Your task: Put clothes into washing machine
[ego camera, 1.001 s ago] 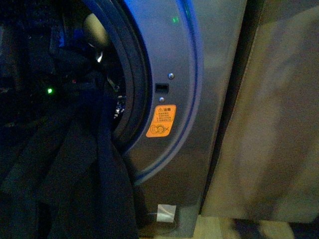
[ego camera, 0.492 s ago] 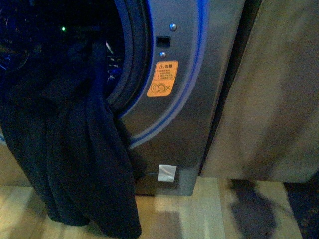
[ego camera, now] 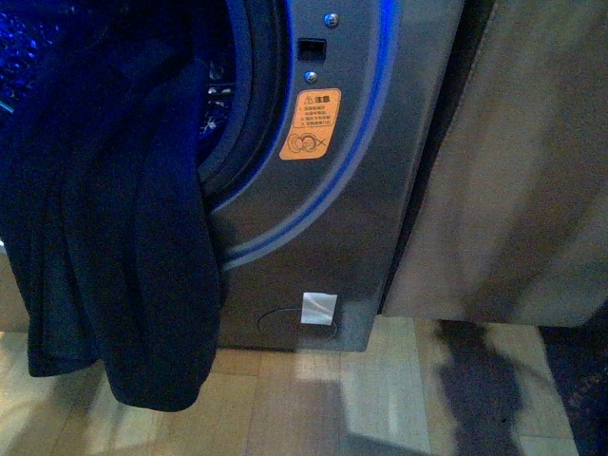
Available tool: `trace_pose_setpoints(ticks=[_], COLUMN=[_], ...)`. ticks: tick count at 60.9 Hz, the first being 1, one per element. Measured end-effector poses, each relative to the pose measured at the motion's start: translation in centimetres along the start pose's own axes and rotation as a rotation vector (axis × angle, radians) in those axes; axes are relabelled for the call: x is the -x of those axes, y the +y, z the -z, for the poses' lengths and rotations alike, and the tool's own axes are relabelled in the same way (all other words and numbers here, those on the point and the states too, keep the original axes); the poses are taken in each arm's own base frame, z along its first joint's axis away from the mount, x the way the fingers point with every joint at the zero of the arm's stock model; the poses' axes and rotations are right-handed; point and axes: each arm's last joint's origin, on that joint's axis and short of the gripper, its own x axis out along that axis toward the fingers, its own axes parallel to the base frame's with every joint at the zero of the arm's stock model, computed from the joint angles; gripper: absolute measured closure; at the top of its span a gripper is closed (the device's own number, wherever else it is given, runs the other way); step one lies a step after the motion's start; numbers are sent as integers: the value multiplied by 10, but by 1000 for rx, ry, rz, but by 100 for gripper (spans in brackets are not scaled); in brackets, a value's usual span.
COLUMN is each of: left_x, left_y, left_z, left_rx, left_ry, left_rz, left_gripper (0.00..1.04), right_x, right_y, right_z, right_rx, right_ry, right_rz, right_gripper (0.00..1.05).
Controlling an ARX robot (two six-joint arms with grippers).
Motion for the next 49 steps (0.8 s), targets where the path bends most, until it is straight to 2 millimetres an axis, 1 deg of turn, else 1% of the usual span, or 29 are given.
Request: trace_pose_setpoints(ticks=[6,12,18,23,33,40,49], left_x=[-8,-14,-16,-16,-16,-16,-15], left_y=[-2,-3,-4,-4,-3,1,2], left_z=[-8,-8,-4,-4,-13,-26,-29], left_rx=[-7,-19,-21,-25,-30,-23,-3], left_ry=[-7,3,5,-9,-50,-107,-129], left_rz=[-2,-14,-27,-38,-79,-113,-122], left_gripper=[96,96,96,96,96,96,96], right_x=[0,0,0,0,0,0,0], right_y=[0,0,0,0,0,0,0], right_z=[0,0,0,0,0,0,0], right_rx=[0,0,0,0,0,0,0], right_ry=[0,0,0,0,0,0,0], right_rz=[0,0,0,0,0,0,0], right_gripper=[7,7,7,7,7,7,7])
